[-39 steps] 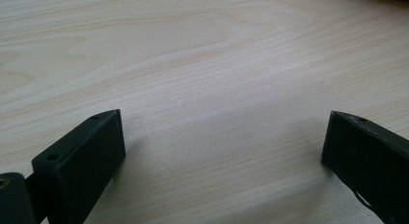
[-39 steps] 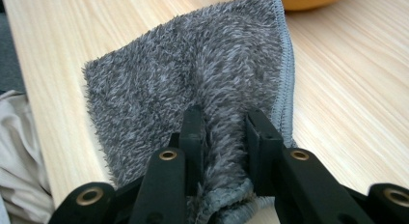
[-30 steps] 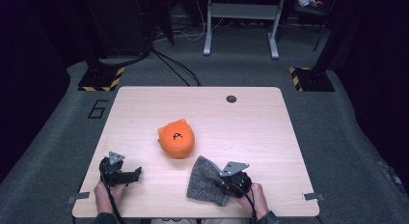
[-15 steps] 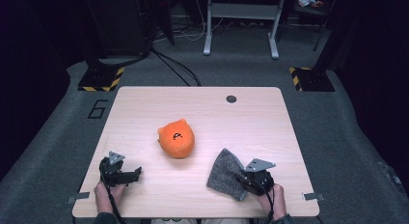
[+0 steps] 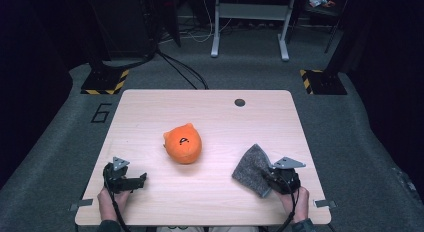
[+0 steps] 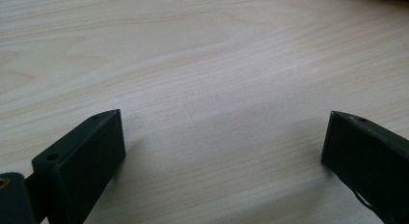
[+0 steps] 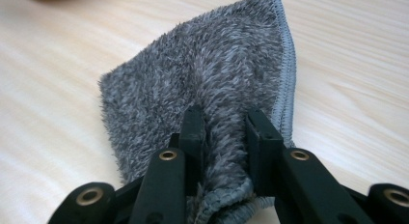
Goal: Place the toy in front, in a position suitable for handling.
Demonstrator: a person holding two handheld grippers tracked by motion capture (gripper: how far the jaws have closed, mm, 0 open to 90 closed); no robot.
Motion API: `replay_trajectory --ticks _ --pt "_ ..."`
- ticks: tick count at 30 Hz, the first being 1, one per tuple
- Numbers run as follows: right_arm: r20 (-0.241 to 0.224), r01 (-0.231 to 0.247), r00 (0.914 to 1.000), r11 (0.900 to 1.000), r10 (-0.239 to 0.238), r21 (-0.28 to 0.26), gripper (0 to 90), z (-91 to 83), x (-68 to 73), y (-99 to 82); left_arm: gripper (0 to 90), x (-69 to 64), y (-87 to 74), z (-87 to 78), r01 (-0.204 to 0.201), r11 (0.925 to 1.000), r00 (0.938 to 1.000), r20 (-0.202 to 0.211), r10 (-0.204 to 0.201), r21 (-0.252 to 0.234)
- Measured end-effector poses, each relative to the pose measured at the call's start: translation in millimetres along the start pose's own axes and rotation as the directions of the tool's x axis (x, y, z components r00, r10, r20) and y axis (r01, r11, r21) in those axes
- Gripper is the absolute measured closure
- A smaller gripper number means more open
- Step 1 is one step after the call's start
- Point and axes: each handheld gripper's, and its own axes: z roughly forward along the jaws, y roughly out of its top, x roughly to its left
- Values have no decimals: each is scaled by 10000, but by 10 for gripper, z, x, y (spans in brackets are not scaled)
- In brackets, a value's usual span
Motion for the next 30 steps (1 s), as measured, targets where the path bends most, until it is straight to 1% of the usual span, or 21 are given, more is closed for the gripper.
replay_trajectory --ticks 3,5,7,8,10,11,13,17,18,21,25,26,27,28,29,30 --pt "280 -426 9987 9991 427 -28 718 3 -119 5 12 0 0 0 -1 10000 10000 4 1 3" --pt "431 -831 9956 9965 835 -101 717 10 -204 17 12 0 0 0 1 10000 10000 1 -1 0" --pt "686 -856 9939 9963 862 -123 717 20 -281 32 12 0 0 0 0 10000 10000 0 0 2" --pt "824 -968 9918 9952 978 -155 717 23 -310 40 12 0 0 0 -2 10000 10000 0 2 2" --pt "966 -1075 9894 9941 1084 -144 716 36 -380 51 12 0 0 0 1 10000 10000 2 -1 0" --pt "1026 -1214 9871 9924 1230 -214 716 46 -423 58 12 0 0 0 1 10000 10000 0 -1 2" --pt "1145 -1354 9840 9906 1368 -193 716 62 -492 69 12 0 0 0 -1 10000 10000 2 1 0" --pt "1375 -1718 9752 9848 1737 -256 715 107 -620 82 12 0 0 0 -4 10000 10000 1 4 -2" --pt "1444 -1752 9736 9843 1767 -235 714 113 -642 86 12 0 0 0 1 10000 10000 0 -1 -1" --pt "1730 -1948 9652 9806 1960 -239 713 134 -740 109 12 0 0 0 -1 10000 10000 0 1 0" --pt "1970 -2216 9549 9748 2222 -256 711 166 -851 137 13 0 0 0 1 10000 10000 2 -1 0" --pt "1998 -2217 9544 9748 2219 -235 710 174 -873 142 12 0 0 0 0 10000 10000 1 0 1" --pt "2065 -2351 9497 9716 2353 -255 708 195 -896 153 12 0 0 0 0 10000 10000 -1 0 -1" --pt "2081 -2453 9471 9692 2443 -212 707 203 -906 159 13 0 0 0 2 10000 10000 1 -2 1" --pt "2163 -2366 9477 9715 2345 -167 706 230 -941 169 12 0 0 0 2 10000 10000 0 -2 -1" --pt "2257 -2449 9438 9695 2415 -134 706 243 -947 176 12 0 0 0 -1 10000 10000 -1 1 2"
